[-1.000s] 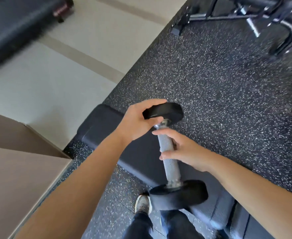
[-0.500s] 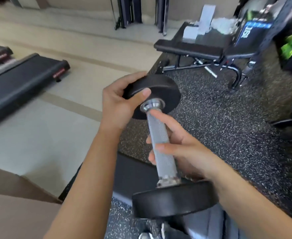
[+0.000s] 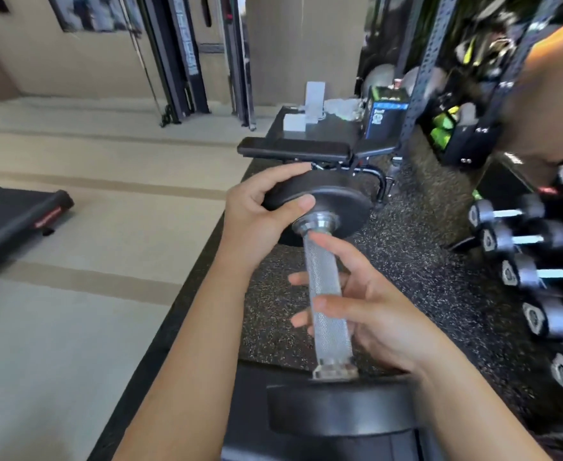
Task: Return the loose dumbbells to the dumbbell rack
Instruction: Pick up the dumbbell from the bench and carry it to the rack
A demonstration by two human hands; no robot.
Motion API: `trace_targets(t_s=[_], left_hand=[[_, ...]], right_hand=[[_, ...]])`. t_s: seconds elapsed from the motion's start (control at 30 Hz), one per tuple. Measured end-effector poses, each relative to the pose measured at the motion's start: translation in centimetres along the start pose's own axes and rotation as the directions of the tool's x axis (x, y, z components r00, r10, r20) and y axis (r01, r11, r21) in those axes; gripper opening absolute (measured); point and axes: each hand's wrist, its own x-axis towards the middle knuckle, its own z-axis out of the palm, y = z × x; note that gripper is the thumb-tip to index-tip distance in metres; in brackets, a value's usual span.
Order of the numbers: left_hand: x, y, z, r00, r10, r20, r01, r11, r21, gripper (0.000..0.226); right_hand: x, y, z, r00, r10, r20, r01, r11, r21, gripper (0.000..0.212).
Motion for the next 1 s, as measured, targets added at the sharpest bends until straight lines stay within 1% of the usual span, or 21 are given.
trace_targets(t_s=[0.1, 0.2, 0.37, 0.6, 0.77, 0.87, 1.0], left_hand=[[-0.2, 0.1, 1.5, 0.998, 0.012, 0.067, -0.011, 1.000, -0.013, 0.031], [-0.5, 0.0, 3.5, 0.990, 0.019, 0.138, -0.014, 0.999, -0.041, 0.035], [-1.4, -0.5, 7.6, 0.962, 0.009, 0.273, 0.013, 0.997, -0.077, 0.035], [-4.3, 0.7, 15.1, 0.892, 0.065, 0.447, 0.010, 0.987, -0.163, 0.034], [-6.8, 3.6, 20.8, 0.822, 0.122, 0.556, 0.024, 0.968, -0.248, 0.032], [-9.3, 5.9, 24.5, 0.783, 0.164, 0.600, 0.030, 0.954, -0.299, 0.033], [-14.1, 9.4, 30.2, 0.710, 0.188, 0.679, 0.099, 0.927, -0.361, 0.033]], right_hand=[[-1.8, -0.3, -0.2, 0.997, -0.009, -0.072, 0.007, 0.999, -0.036, 0.069], [-3.6, -0.6, -0.6, 0.987, -0.022, -0.162, 0.013, 0.998, -0.057, 0.067], [-7.1, -0.3, -1.2, 0.939, -0.035, -0.343, 0.021, 0.999, -0.044, 0.067], [-14.1, -0.2, -1.7, 0.812, -0.059, -0.580, 0.033, 0.998, -0.056, 0.066], [-20.2, -0.8, -1.8, 0.715, -0.124, -0.688, 0.113, 0.992, -0.061, 0.065], [-24.7, -1.0, -2.0, 0.662, -0.141, -0.737, 0.111, 0.990, -0.090, 0.064], [-32.6, -0.9, -2.1, 0.573, -0.159, -0.804, 0.107, 0.987, -0.119, 0.063]])
